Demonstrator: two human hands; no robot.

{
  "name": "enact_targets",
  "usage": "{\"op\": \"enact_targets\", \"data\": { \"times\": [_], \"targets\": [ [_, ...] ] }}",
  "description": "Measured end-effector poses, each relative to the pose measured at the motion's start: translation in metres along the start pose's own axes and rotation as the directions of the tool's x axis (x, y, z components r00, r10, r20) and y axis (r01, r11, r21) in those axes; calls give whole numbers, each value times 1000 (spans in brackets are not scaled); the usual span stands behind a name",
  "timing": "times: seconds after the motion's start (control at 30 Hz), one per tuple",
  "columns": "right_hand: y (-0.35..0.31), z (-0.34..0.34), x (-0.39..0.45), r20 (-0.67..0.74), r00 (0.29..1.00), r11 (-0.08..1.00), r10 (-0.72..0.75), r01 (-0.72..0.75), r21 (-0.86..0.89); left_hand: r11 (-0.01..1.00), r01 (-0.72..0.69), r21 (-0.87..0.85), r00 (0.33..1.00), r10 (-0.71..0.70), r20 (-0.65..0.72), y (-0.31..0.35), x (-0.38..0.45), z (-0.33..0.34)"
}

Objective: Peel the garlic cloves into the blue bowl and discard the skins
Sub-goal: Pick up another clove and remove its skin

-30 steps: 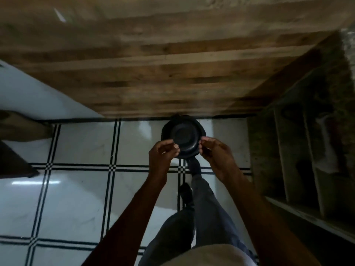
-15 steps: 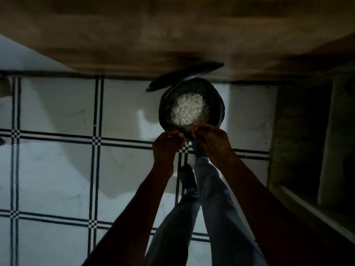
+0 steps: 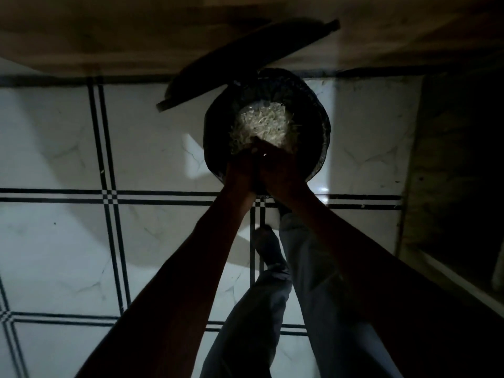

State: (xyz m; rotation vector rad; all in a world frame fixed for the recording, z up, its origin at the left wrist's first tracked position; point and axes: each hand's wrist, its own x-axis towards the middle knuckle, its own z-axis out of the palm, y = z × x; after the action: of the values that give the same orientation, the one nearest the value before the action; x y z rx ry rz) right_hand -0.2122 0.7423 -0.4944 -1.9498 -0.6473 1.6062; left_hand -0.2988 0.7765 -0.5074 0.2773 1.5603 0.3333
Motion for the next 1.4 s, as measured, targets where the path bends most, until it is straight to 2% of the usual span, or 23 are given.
{"op": "enact_targets", "data": {
  "times": [0.07,0.1,0.13,0.2,0.23,0.3,0.37,0.43,0.57,0.7,0.87,1.0,1.2,1.4],
  "targets": [
    [0,-11,4,13,996,993,92,-91,-73,997,-63,-40,995,66,77,9,-4,4],
    [-1,-18,4,-55,993,993,104,-107,-51,992,-120,-45,986,125,113,12,-7,2],
    [-5,-25,0,-128,988,996,86,-89,-17,980,-178,-87,971,189,143,15,-12,0],
    [-20,-39,-15,-178,984,999,-17,25,43,975,-207,-84,962,219,166,25,-24,1],
    [-27,-47,-26,-190,981,994,-38,57,92,979,-203,-8,961,201,190,29,-36,8],
    [-37,-66,-61,-266,964,968,20,48,246,967,-199,159,960,160,231,37,-69,26],
    [-35,-90,-101,-420,905,902,72,120,414,940,-207,270,953,131,275,41,-113,47],
    [-33,-112,-147,-521,845,851,119,184,492,927,-236,291,943,147,297,41,-159,61],
    [-37,-158,-279,-686,719,863,111,273,425,793,-458,403,833,224,505,34,-272,94],
    [-41,-197,-433,-849,522,842,87,417,343,635,-662,399,645,210,735,14,-394,130],
    [-15,-229,-603,-965,219,781,142,575,245,447,-839,311,377,65,924,-61,-537,175],
    [44,-237,-709,-959,25,752,284,614,239,367,-898,243,238,-58,969,-150,-625,202],
    [181,-234,-833,-856,-162,734,492,606,307,200,-965,170,108,-288,951,-310,-709,247],
    [317,-240,-915,-792,-199,768,578,460,445,-14,-995,99,95,-428,899,-452,-735,277]
  ]
}}
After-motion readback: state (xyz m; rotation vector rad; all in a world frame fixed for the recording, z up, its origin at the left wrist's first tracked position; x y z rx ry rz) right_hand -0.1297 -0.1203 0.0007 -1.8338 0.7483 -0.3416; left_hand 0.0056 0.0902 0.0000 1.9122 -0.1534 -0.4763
